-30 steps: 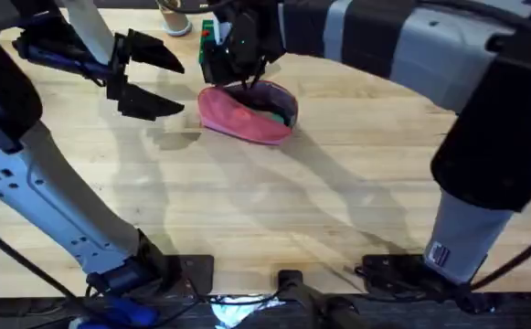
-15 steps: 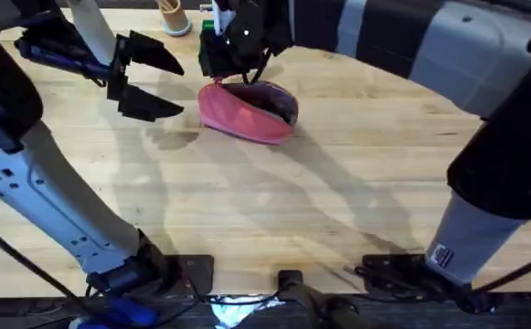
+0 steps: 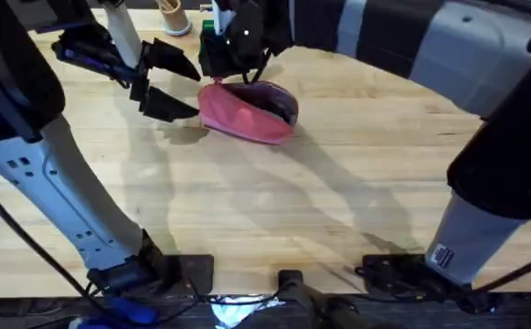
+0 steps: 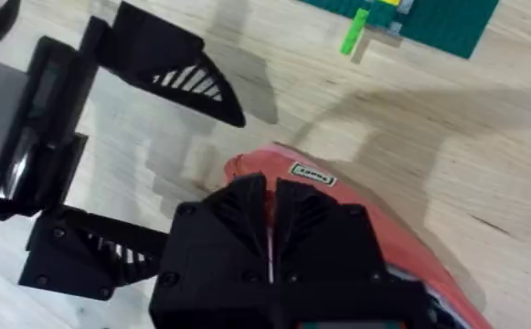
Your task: Unzip the bag, pick up the pens from the table one at a time and place them inside, then zip the bag closed.
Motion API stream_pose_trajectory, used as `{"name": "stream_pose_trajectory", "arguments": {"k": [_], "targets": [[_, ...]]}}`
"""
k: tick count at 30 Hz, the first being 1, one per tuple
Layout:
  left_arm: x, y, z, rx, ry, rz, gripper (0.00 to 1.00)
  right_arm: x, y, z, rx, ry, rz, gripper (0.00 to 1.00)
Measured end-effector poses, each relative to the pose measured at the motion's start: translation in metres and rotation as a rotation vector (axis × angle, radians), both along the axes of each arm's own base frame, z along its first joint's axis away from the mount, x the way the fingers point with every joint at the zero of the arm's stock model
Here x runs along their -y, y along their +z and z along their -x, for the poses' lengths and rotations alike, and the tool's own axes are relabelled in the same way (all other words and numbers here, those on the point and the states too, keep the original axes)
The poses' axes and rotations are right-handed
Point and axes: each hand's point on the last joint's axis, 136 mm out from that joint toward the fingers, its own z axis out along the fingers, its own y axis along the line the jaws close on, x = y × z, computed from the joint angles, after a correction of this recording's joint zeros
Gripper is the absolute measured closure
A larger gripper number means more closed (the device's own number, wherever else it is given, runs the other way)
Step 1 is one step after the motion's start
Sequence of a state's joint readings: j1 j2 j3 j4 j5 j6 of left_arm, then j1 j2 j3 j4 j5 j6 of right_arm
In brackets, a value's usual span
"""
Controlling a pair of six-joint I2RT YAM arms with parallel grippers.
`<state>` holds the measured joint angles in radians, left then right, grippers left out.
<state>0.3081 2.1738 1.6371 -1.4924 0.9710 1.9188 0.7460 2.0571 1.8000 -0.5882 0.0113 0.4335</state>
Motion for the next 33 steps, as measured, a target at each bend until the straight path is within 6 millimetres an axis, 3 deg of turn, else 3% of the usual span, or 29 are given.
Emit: {"name": "stream_pose_trajectory", "arguments": {"k": [16, 18, 20, 24, 26, 33], "targets": [[0.027, -0.004, -0.005, -0.011, -0.038, -0.017, 0.018, 0.0, 0.0, 0.0, 0.0, 0.0, 0.0, 0.97], [0.027, -0.004, -0.005, -0.016, -0.035, -0.017, 0.109, 0.0, 0.0, 0.0, 0.0, 0.0, 0.0, 0.97], [0.026, -0.004, -0.005, -0.018, -0.034, -0.018, 0.326, 0.0, 0.0, 0.0, 0.0, 0.0, 0.0, 0.97], [0.026, -0.005, -0.006, -0.015, -0.034, -0.019, 0.906, 0.0, 0.0, 0.0, 0.0, 0.0, 0.0, 0.97], [0.026, -0.005, -0.006, -0.016, -0.035, -0.021, 0.953, 0.0, 0.0, 0.0, 0.001, 0.0, -0.001, 0.97], [0.026, -0.005, -0.006, -0.016, -0.035, -0.021, 0.957, 0.001, -0.001, 0.0, -0.002, 0.001, 0.004, 0.97]]}}
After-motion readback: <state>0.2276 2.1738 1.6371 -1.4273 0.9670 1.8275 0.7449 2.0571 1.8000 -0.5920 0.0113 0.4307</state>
